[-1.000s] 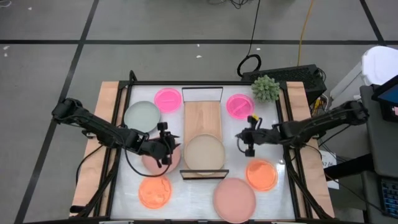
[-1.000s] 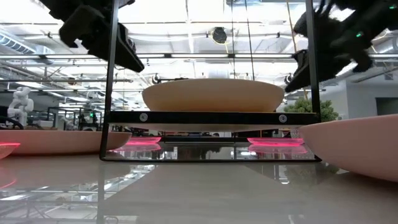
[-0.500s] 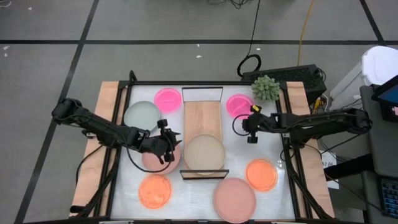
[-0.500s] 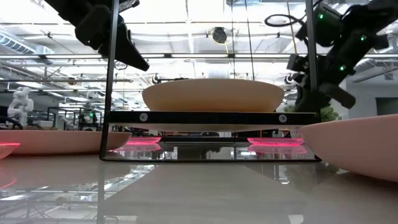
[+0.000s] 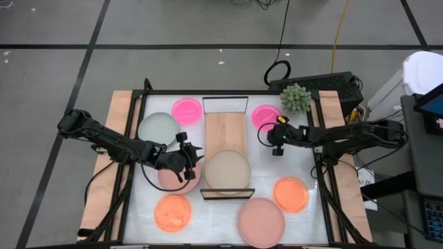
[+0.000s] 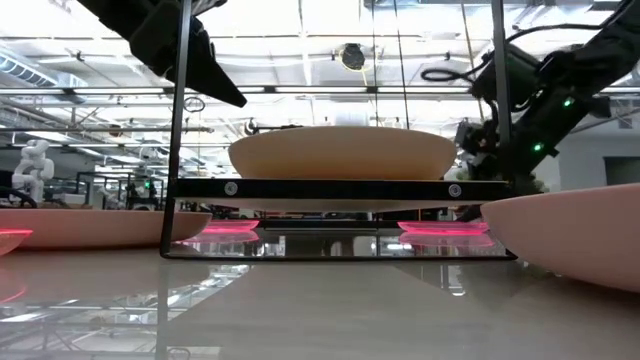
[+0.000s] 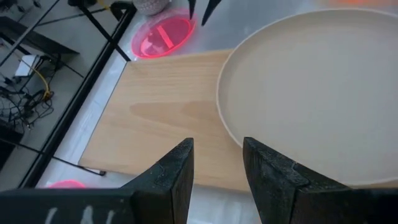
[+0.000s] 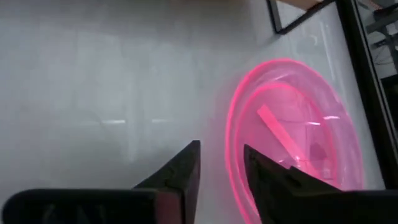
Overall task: Place and stack plates onto a shelf
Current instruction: Put the right pink plate on the shelf
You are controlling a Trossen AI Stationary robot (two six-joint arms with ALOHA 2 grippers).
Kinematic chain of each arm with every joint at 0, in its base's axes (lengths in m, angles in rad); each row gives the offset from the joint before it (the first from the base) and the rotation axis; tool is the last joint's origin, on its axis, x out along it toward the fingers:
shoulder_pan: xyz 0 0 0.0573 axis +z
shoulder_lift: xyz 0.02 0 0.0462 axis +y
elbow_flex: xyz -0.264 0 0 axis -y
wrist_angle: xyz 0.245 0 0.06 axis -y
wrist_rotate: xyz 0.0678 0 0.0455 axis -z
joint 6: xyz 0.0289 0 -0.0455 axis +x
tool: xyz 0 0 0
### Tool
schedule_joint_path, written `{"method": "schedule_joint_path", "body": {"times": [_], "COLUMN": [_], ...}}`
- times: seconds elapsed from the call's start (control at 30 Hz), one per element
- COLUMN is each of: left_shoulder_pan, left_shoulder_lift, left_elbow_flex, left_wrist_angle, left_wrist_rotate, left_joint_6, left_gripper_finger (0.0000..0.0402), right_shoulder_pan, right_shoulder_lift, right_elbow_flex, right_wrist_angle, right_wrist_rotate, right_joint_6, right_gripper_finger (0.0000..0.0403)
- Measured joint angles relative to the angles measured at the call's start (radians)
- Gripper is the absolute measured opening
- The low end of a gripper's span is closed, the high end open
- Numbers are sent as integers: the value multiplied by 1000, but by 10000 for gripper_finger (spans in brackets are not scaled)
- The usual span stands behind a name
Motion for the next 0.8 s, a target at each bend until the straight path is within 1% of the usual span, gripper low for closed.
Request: {"method": "schedule_joint_path", "body": {"times": [0.17, 0.27, 0.43, 0.8], "left_shoulder_pan": [0, 0, 1, 1], "left_shoulder_lift": [0, 0, 0, 0], "left_elbow_flex": [0, 0, 0, 0], "left_wrist_angle": [0, 0, 1, 1], "left_wrist_rotate": [0, 0, 0, 0], "left_joint_6": [18, 30, 39, 37], "left_gripper_finger": [145, 145, 145, 145], "right_shoulder_pan": [-22, -30, -34, -35], "right_shoulder_lift": [76, 115, 151, 152], "right_elbow_flex": [0, 2, 3, 1], "right_wrist_angle": [20, 55, 100, 87], "right_wrist_rotate": [8, 13, 42, 61], "right_joint_6": [-57, -79, -92, -95], "right_gripper_finger": [115, 107, 79, 6]}}
